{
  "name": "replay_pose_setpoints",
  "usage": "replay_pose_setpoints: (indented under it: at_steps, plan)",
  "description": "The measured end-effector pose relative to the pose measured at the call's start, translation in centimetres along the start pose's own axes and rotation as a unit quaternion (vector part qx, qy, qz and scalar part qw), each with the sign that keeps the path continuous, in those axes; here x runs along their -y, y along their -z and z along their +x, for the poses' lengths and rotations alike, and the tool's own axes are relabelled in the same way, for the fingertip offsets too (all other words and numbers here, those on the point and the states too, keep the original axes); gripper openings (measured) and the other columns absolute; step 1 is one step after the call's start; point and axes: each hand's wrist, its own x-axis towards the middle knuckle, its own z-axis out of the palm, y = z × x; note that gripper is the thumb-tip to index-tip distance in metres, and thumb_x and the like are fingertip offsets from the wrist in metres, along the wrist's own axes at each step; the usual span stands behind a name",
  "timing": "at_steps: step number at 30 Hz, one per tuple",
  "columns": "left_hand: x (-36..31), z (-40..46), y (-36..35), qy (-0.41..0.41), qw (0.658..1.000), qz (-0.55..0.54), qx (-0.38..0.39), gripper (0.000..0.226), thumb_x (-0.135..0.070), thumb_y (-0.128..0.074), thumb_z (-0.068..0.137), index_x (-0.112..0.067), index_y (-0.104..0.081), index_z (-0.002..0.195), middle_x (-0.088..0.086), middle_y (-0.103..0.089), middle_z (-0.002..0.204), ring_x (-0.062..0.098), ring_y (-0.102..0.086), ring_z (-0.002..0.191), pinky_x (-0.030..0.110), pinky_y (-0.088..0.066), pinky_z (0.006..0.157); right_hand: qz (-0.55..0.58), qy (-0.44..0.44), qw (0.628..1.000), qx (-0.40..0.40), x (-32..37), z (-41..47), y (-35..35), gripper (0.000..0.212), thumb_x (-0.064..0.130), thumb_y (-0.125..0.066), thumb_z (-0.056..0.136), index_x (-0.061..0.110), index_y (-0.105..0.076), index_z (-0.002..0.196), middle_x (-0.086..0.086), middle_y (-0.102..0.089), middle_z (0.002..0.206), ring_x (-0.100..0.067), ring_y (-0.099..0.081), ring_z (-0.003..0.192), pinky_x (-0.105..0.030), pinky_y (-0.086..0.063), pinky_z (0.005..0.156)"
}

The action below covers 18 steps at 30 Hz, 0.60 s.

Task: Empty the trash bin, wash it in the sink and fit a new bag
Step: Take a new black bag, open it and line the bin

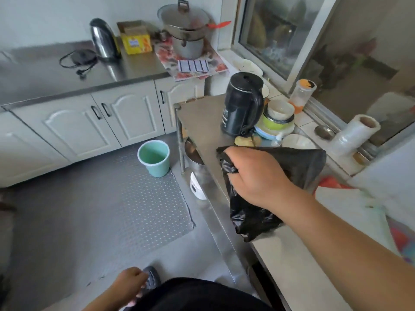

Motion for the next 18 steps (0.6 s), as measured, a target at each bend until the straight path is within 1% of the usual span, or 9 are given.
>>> replay_pose_setpoints:
  at_steps: [1,2,3,4,6,9,11,15,18]
  plan:
    - [1.2,0.0,0.5,0.008,1.000,-0.009,-0.004,0.028,-0.014,-0.065,0.091,-0.008,-0.066,0.064,0.010,-0.071,0.072,0.020,-0.067,0.067,0.021,-0.051,0.058,0.012,0.014,0.999,0.027,1.0,0.5,-1.6,0.006,0.019,-0.045,0.079,0.016,-0.041,0.076,0.002,-0.047,0.069,-0.028,-0.045,0.063,-0.037,-0.036,0.054]
    - [2.5,0.0,1.1,0.018,1.000,-0.019,-0.009,0.027,-0.014,-0.066,0.090,-0.008,-0.067,0.064,0.013,-0.073,0.074,0.024,-0.068,0.072,0.026,-0.054,0.065,0.024,0.025,0.998,0.057,2.0,0.9,-3.3,0.005,0.020,-0.044,0.079,0.015,-0.044,0.078,0.002,-0.049,0.073,-0.027,-0.046,0.065,-0.037,-0.038,0.056]
    - [3.7,0.0,1.7,0.030,0.999,-0.031,-0.013,0.026,-0.014,-0.067,0.090,-0.007,-0.068,0.065,0.015,-0.074,0.077,0.026,-0.069,0.075,0.029,-0.055,0.070,0.038,0.033,0.995,0.089,3.0,1.3,-5.1,0.005,0.022,-0.043,0.080,0.017,-0.043,0.078,0.005,-0.047,0.074,-0.024,-0.045,0.067,-0.036,-0.036,0.057]
    - [4.8,-0.1,2.3,0.039,0.998,-0.045,-0.013,0.025,-0.014,-0.067,0.090,-0.006,-0.069,0.066,0.016,-0.074,0.079,0.027,-0.069,0.075,0.031,-0.056,0.071,0.054,0.037,0.990,0.124,3.9,1.7,-7.0,0.005,0.022,-0.042,0.080,0.020,-0.039,0.077,0.009,-0.042,0.074,-0.021,-0.042,0.067,-0.034,-0.032,0.059]
    - [7.2,-0.3,3.7,0.052,0.996,-0.072,-0.007,0.024,-0.013,-0.066,0.090,-0.005,-0.069,0.068,0.014,-0.074,0.075,0.025,-0.067,0.068,0.027,-0.055,0.064,0.078,0.035,0.977,0.195,5.8,2.5,-10.9,0.009,0.020,-0.043,0.082,0.022,-0.036,0.077,0.010,-0.039,0.075,-0.019,-0.041,0.069,-0.033,-0.031,0.061]
    - [10.7,0.0,6.5,0.077,0.992,-0.104,-0.003,0.025,-0.015,-0.064,0.092,-0.005,-0.065,0.069,0.010,-0.071,0.069,0.023,-0.063,0.059,0.024,-0.049,0.061,0.082,0.013,0.951,0.297,8.7,4.0,-16.5,0.011,0.014,-0.043,0.086,0.018,-0.039,0.077,0.001,-0.049,0.082,-0.025,-0.049,0.077,-0.041,-0.042,0.068]
    - [13.1,0.3,8.8,0.091,0.989,-0.116,-0.005,0.025,-0.015,-0.063,0.093,-0.005,-0.063,0.071,0.006,-0.069,0.068,0.021,-0.061,0.057,0.021,-0.047,0.058,0.085,-0.002,0.931,0.355,10.6,5.2,-19.9,0.016,0.013,-0.041,0.085,0.021,-0.035,0.072,-0.001,-0.051,0.082,-0.027,-0.050,0.078,-0.041,-0.042,0.069]
    - [17.9,1.3,13.8,0.143,0.975,-0.168,0.012,0.022,-0.014,-0.056,0.097,-0.003,-0.055,0.079,0.012,-0.059,0.069,0.019,-0.050,0.049,0.020,-0.039,0.047,0.079,-0.011,0.905,0.417,13.5,7.6,-25.6,0.021,0.014,-0.040,0.085,0.023,-0.032,0.068,0.001,-0.047,0.074,-0.019,-0.043,0.066,-0.033,-0.032,0.056]
    - [20.7,2.3,17.3,0.173,0.966,-0.193,-0.002,0.018,-0.013,-0.055,0.096,-0.005,-0.052,0.080,0.012,-0.053,0.068,0.018,-0.042,0.048,0.019,-0.033,0.047,0.053,-0.012,0.890,0.453,14.5,9.1,-29.0,0.017,0.016,-0.039,0.083,0.024,-0.034,0.069,0.003,-0.048,0.075,-0.022,-0.047,0.069,-0.037,-0.038,0.060]
